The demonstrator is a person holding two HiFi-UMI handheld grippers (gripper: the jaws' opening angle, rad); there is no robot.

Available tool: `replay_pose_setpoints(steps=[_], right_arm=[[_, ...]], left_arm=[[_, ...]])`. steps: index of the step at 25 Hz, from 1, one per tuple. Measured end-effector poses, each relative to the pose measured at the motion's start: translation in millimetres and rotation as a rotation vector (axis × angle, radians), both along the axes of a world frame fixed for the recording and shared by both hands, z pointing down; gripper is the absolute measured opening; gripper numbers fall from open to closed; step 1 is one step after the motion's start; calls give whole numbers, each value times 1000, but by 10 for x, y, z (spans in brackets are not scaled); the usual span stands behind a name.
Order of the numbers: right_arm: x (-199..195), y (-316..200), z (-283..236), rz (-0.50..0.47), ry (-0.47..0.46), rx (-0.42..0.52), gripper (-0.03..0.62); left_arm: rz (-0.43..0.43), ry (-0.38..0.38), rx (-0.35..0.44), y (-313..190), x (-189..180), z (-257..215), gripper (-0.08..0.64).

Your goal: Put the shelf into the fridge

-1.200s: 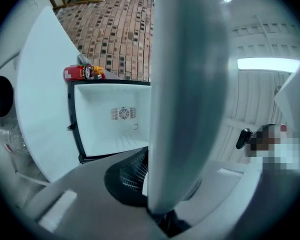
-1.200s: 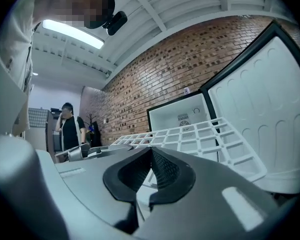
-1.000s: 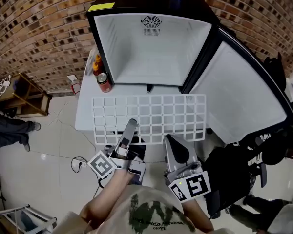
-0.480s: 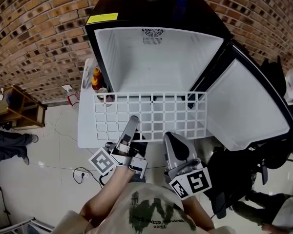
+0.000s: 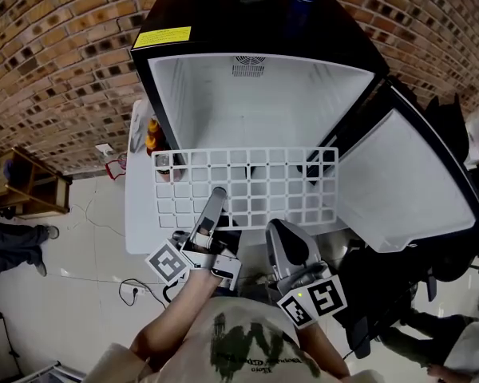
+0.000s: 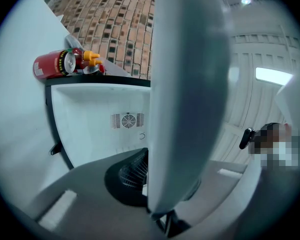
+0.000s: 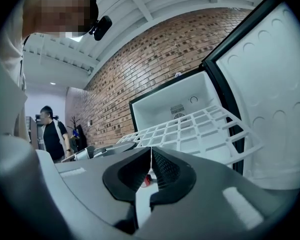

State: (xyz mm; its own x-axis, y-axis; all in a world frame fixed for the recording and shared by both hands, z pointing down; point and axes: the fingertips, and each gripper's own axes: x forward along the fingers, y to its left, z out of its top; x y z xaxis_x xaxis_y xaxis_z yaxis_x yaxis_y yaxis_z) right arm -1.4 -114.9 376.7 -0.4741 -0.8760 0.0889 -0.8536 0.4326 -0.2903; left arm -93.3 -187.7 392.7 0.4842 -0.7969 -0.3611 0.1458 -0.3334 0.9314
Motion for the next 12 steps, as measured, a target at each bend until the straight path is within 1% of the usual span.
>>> replay_pose_setpoints(steps=[2, 5, 8, 12], right_arm=[[38, -39, 15, -10, -37, -4, 11], [112, -104, 61, -29, -128, -27, 21], [224, -174, 120, -48, -271, -76, 32], [356, -294, 186, -71, -478, -153, 76]], left_arm=[[-10, -1, 2, -52, 24, -4, 25], [-36, -7, 9, -150, 46, -35, 25], [-66, -13, 21, -242, 88, -79, 25], [-94, -10, 15, -352, 165, -77, 25]])
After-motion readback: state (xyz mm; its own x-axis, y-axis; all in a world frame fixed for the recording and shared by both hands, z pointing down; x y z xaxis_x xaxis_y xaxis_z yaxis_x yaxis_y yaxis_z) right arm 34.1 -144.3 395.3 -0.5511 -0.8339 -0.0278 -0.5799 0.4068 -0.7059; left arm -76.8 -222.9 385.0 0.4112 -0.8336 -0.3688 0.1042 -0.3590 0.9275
